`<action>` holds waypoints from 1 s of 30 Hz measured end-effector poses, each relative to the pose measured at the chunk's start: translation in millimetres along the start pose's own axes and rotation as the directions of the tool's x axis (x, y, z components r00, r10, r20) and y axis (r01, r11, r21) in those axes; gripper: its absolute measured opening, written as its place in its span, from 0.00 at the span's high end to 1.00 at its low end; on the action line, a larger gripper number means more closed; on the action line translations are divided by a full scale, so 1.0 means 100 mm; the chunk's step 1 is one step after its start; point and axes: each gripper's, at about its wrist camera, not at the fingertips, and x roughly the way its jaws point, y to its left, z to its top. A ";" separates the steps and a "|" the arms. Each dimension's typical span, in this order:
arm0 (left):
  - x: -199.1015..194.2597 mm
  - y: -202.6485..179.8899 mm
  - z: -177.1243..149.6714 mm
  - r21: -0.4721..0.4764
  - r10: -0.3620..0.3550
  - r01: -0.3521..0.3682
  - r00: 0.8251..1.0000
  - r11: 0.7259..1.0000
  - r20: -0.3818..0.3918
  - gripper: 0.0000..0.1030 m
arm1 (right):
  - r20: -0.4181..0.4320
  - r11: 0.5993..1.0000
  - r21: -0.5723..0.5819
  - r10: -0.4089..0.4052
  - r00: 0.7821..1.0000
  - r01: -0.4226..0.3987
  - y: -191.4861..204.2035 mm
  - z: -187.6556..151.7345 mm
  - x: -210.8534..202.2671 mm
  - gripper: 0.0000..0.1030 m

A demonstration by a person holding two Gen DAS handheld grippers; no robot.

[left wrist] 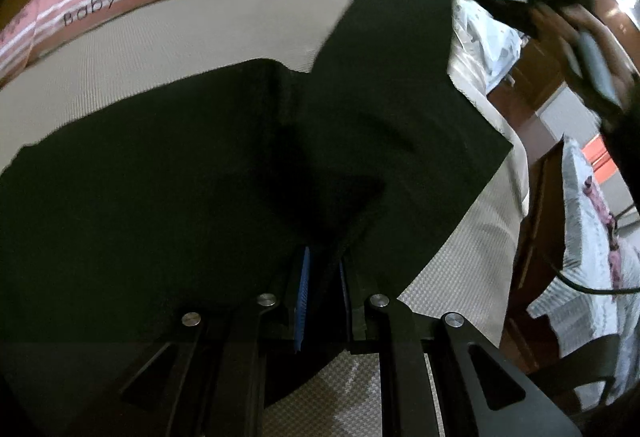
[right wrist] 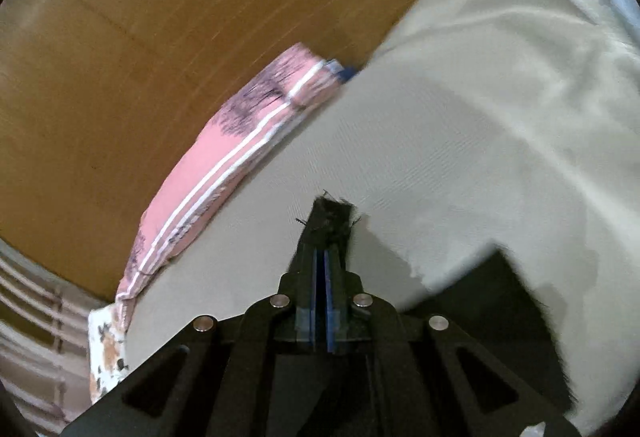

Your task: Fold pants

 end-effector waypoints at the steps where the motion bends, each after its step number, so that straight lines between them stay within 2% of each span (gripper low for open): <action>1: -0.01 -0.02 0.00 0.014 0.007 -0.007 1.000 1.000 0.003 0.86 | 0.012 1.000 0.014 -0.012 1.000 0.012 -0.08 -0.08 -0.11 0.97; 3: -0.02 -0.07 0.00 0.045 0.025 -0.026 1.000 0.999 0.011 0.86 | 0.038 0.996 0.053 -0.076 0.996 0.074 -0.35 -0.31 -0.37 0.97; 6: -0.01 -0.11 -0.02 0.083 0.049 -0.050 0.999 0.995 0.014 0.86 | 0.031 0.981 0.130 -0.147 0.989 0.142 -0.74 -0.64 -0.54 0.97; 9: 0.08 -0.17 -0.04 0.121 0.083 -0.080 0.997 0.989 -0.013 0.86 | -0.016 0.958 0.198 -0.207 0.978 0.206 -1.13 -0.93 -0.53 0.97; 12: 0.10 -0.24 -0.05 0.174 0.108 -0.104 0.994 0.979 -0.014 0.86 | -0.062 0.938 0.245 -0.236 0.970 0.244 -1.33 -1.11 -0.40 0.97; 16: 0.03 -0.27 -0.02 0.217 0.089 -0.080 0.995 0.973 -0.032 0.88 | -0.047 0.940 0.223 -0.254 0.966 0.258 -1.29 -1.11 -0.36 0.97; 19: -0.04 -0.32 -0.02 0.242 0.075 -0.067 0.997 0.968 -0.026 0.88 | 0.000 0.947 0.186 -0.268 0.963 0.264 -1.17 -1.07 -0.44 0.98; 23: -0.05 -0.39 -0.07 0.272 0.014 0.002 0.998 0.962 -0.058 0.88 | 0.034 0.940 0.139 -0.319 0.947 0.311 -1.11 -1.06 -0.49 0.98; 26: 0.02 -0.45 -0.16 0.312 0.029 -0.002 0.996 0.950 -0.081 0.88 | -0.005 0.926 0.160 -0.345 0.939 0.341 -1.26 -1.10 -0.39 0.98; 28: 0.06 -0.43 -0.18 0.304 0.029 -0.004 0.997 0.953 -0.078 0.87 | -0.041 0.917 0.181 -0.354 0.934 0.356 -1.37 -1.15 -0.29 0.98; 30: 0.05 -0.39 -0.15 0.272 0.020 0.002 0.997 0.962 -0.077 0.84 | -0.035 0.918 0.206 -0.339 0.940 0.339 -1.42 -1.15 -0.28 0.96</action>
